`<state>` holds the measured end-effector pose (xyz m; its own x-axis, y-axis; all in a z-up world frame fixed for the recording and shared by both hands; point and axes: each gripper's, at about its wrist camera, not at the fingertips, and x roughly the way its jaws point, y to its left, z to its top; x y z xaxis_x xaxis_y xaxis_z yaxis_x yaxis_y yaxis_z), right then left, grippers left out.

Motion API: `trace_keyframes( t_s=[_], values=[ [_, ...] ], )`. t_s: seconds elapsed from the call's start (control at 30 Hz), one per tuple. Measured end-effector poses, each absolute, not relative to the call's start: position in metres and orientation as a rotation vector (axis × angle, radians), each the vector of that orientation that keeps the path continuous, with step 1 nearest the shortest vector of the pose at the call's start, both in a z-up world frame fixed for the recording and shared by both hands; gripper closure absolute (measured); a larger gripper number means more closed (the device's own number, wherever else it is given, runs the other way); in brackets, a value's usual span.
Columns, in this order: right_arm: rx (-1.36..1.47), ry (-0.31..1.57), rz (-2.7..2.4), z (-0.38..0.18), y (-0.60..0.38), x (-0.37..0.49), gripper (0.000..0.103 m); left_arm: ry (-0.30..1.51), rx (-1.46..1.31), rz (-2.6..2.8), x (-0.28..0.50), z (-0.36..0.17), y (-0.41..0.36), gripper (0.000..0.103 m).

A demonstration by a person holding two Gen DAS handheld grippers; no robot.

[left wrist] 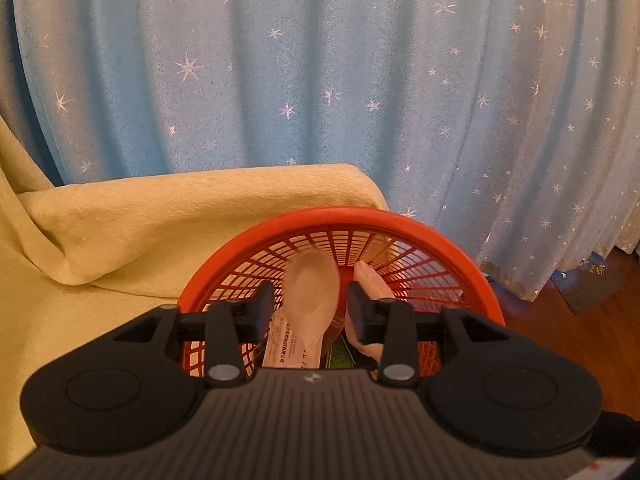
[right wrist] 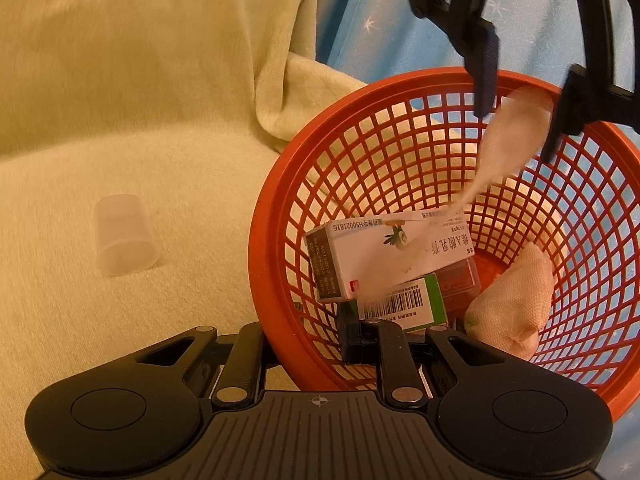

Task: Organize objects
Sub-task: 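Lower the pink spoon into the basket and open the left gripper, then move the open left gripper to the clear plastic cup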

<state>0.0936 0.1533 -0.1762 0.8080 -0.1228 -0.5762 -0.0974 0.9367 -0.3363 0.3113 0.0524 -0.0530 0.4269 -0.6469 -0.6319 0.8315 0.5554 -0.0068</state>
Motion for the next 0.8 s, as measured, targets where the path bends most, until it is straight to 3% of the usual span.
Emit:
trace_keyframes(
  t_s=[0.8],
  values=[
    [-0.360, 0.633, -0.015, -0.177, 0.157, 0.100, 0.088, 0.675, 0.188, -0.581, 0.337, -0.063, 0.198, 0.066]
  ],
)
